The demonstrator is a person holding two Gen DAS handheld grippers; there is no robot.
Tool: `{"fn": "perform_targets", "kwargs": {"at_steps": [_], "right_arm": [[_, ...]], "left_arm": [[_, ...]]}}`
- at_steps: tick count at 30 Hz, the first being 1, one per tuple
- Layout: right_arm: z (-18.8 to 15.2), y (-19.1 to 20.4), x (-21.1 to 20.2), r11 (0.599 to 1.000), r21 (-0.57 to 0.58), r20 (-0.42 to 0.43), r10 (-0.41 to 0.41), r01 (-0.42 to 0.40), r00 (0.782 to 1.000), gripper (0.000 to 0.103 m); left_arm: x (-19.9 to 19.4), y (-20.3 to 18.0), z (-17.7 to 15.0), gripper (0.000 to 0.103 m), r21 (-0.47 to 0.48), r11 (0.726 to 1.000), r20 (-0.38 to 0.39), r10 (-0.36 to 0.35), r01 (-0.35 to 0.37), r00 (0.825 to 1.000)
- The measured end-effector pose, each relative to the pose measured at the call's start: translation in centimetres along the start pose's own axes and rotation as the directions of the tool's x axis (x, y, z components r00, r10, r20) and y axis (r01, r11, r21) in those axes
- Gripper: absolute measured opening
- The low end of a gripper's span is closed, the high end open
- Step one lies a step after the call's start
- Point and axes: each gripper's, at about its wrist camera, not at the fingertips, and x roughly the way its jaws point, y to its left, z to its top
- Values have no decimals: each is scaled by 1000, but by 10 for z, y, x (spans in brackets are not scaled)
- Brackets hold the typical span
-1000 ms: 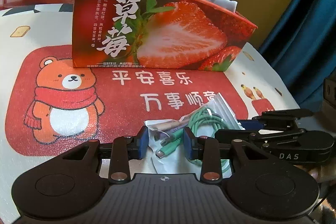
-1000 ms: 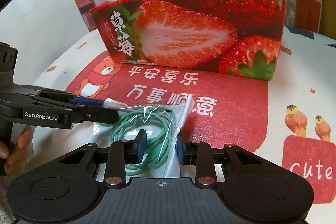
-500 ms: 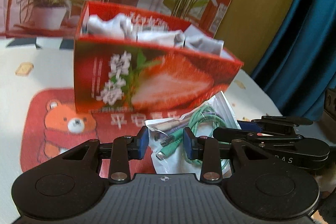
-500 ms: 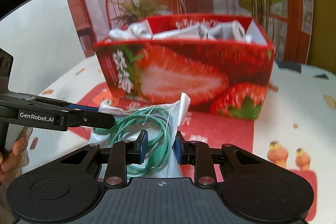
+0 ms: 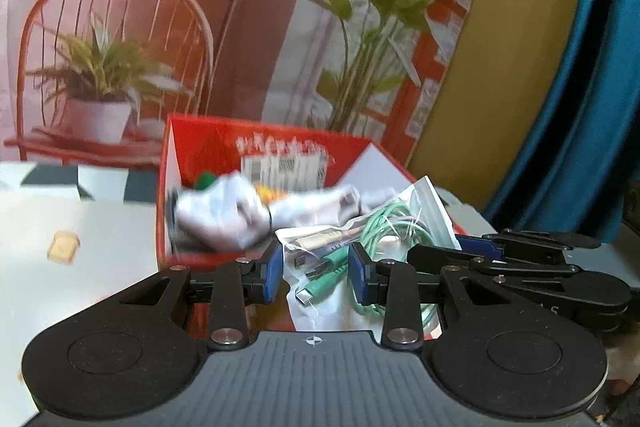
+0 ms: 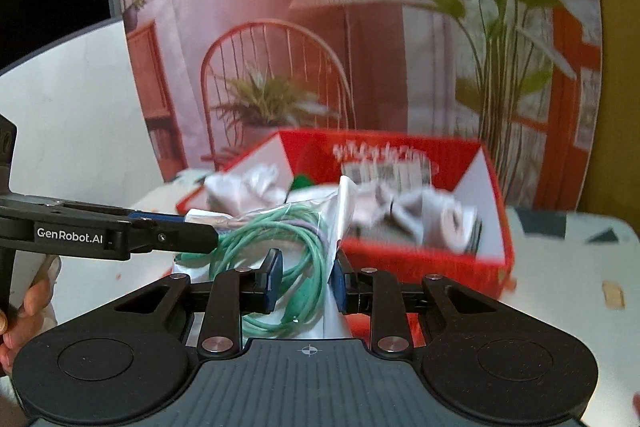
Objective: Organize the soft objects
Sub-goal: 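Lift the cable bag with both grippers and lower it into the box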
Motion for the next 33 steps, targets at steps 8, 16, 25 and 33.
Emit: {"fn": "perform_targets", "kwargs": {"at_steps": [8, 16, 25, 33], "right_arm": [[52, -15, 38, 1000, -5, 19, -19, 19, 1000, 24], [76, -30, 78, 999, -20, 25, -43, 44, 999, 24], [56, -50, 118, 998, 12, -70, -63, 63, 996, 25], [33, -56, 136, 997, 43, -210, -60, 70, 976, 25]], "left_arm": [[31, 11, 48, 37, -8, 1000, 35, 25, -24, 999], [69, 23, 71, 37, 6, 999, 27, 53, -53, 998], [113, 24, 58, 37, 89, 992, -70, 96, -89, 993], [133, 25, 41, 38, 140, 986, -175, 115, -91, 978]]}}
